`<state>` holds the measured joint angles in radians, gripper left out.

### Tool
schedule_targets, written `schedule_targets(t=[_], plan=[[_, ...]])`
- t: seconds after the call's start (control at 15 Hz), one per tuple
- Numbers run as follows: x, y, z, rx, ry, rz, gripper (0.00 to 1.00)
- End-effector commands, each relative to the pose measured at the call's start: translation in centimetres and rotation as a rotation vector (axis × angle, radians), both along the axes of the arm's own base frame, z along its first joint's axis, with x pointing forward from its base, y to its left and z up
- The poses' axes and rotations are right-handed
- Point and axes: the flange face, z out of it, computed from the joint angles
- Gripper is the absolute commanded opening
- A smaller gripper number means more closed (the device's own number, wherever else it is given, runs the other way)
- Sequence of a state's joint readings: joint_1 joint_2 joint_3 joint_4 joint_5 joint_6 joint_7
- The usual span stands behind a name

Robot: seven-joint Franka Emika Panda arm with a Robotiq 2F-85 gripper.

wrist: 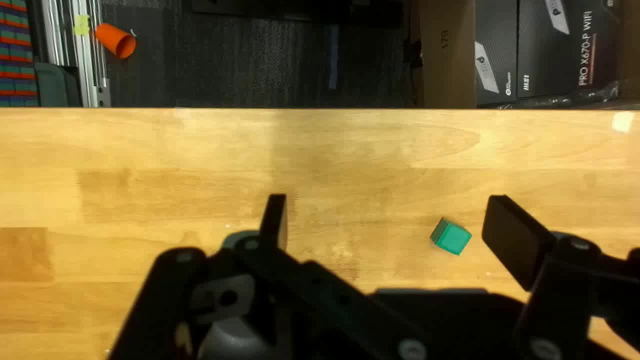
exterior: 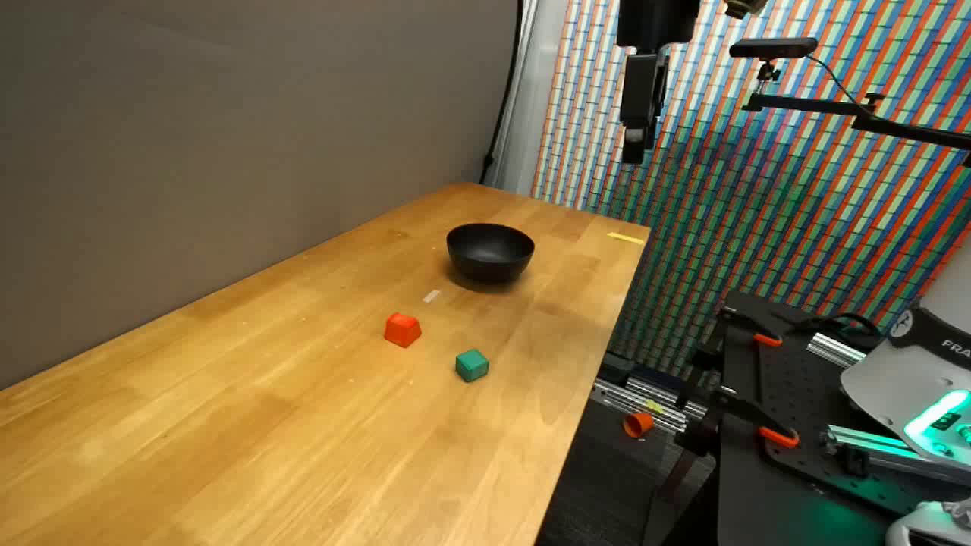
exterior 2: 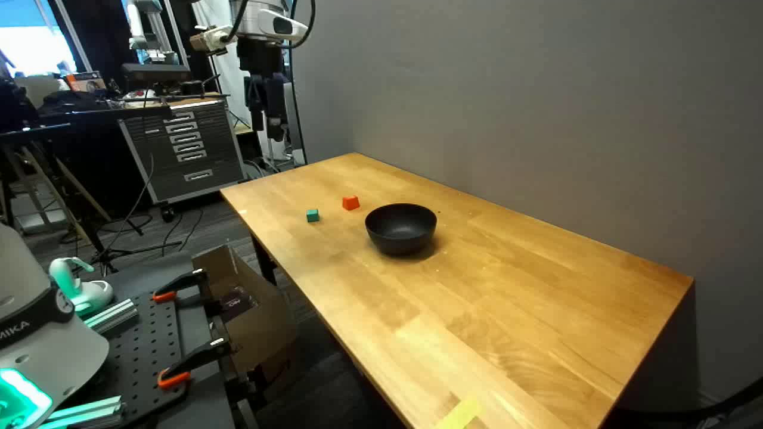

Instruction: Put the orange and green building blocks in the black bowl

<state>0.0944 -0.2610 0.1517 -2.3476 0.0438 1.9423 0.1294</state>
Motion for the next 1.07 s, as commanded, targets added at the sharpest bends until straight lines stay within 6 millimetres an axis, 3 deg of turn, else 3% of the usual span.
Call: schedule_targets(t=[0.0, 0.2, 0.27, 0.73, 1.0], plan=[[0.1, 0.0, 0.2, 0.001, -0.003, 0.0, 1.0], [0.2, 0.1, 0.6, 0.003, -0.011, 0.0, 1.0], [1.0, 0.4, -0.5, 0.004, -0.017, -0.032, 1.0], [5.8, 8.0, -12.9, 0.032, -0.056, -0.026, 1.0], [7.5, 10.4, -19.3, -0.008, -0.058, -0.003, 1.0]])
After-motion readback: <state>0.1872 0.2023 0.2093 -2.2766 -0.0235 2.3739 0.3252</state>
